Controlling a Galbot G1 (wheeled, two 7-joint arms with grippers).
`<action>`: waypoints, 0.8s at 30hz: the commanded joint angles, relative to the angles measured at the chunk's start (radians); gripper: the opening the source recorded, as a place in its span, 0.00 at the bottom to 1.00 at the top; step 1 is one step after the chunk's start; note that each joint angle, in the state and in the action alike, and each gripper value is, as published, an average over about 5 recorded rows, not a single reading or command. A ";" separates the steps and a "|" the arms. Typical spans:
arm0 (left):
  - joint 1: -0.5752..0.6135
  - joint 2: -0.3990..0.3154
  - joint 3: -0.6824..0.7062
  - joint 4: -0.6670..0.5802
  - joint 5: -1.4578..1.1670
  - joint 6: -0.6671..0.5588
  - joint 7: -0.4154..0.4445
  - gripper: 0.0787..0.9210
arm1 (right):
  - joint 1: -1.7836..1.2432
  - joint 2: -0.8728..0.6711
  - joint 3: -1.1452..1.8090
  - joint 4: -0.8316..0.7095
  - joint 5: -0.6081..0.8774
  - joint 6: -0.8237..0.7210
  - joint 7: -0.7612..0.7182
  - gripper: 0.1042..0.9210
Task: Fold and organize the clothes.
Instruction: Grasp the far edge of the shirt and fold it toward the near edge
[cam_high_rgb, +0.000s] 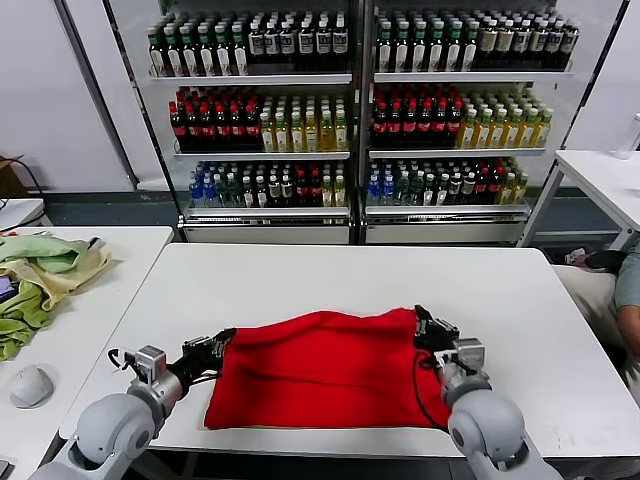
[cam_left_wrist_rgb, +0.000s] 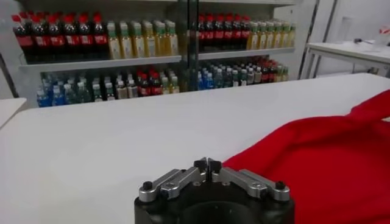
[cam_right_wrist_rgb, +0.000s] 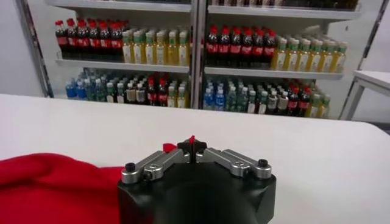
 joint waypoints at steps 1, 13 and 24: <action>0.095 0.013 -0.041 -0.048 -0.003 -0.008 0.015 0.02 | -0.125 -0.012 0.057 0.086 -0.016 -0.011 -0.002 0.02; 0.019 0.028 -0.050 0.019 -0.014 0.004 0.044 0.02 | -0.116 -0.010 0.079 0.071 -0.016 -0.019 0.003 0.02; 0.045 0.040 -0.099 0.008 -0.012 0.093 0.126 0.02 | -0.128 -0.008 0.063 0.066 -0.012 -0.038 -0.002 0.02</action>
